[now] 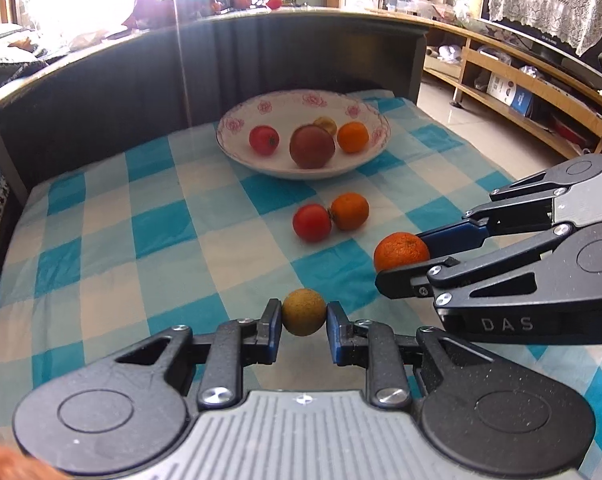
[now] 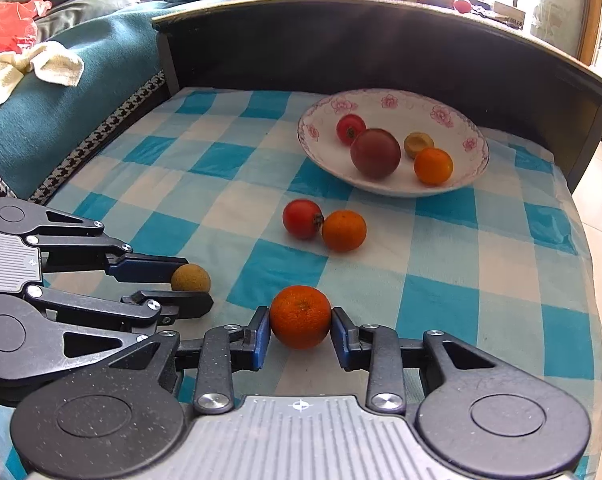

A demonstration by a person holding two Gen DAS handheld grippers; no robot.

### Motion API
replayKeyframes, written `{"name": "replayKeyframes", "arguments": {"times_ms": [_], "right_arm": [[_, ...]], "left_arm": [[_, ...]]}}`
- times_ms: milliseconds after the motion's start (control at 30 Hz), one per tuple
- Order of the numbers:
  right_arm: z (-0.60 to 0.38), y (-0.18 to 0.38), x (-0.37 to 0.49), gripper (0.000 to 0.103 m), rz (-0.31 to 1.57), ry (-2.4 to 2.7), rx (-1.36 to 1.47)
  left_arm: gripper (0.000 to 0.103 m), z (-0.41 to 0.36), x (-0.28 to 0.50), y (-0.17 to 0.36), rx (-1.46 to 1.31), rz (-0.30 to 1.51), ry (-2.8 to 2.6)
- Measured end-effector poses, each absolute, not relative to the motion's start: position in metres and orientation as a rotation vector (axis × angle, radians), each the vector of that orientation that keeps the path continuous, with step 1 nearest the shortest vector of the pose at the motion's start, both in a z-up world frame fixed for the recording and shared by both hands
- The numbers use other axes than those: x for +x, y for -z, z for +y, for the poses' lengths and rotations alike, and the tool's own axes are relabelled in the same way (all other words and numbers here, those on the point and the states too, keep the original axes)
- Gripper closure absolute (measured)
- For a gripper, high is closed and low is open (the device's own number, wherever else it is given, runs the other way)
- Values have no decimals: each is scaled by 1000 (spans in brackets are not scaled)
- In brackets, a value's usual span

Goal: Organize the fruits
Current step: 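Carry the brown fruit in the left tool while the right tool carries the tangerine over the bowl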

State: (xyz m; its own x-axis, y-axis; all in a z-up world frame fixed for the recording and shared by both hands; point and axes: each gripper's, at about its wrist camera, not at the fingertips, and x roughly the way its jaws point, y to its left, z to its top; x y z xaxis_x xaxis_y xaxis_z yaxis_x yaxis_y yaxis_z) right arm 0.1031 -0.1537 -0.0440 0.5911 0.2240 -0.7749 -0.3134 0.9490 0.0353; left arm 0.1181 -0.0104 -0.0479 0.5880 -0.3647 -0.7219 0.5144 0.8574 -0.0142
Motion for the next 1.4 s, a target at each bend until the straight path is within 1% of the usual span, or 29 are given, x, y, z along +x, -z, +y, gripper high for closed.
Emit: {"name": "replayKeyframes", "arguments": {"times_ms": [500, 833, 1000, 1400], "right_arm": [[-159, 20, 116, 76, 816, -272, -76], [-185, 7, 142, 76, 775, -204, -62], [-194, 6, 166, 76, 764, -184, -71], [-199, 28, 199, 76, 790, -197, -119]], "left_arm": [[69, -26, 140, 26, 202, 717, 479], [69, -49, 181, 9, 223, 646, 464], [69, -56, 205, 15, 237, 649, 445], [69, -67, 238, 40, 265, 684, 427]]}}
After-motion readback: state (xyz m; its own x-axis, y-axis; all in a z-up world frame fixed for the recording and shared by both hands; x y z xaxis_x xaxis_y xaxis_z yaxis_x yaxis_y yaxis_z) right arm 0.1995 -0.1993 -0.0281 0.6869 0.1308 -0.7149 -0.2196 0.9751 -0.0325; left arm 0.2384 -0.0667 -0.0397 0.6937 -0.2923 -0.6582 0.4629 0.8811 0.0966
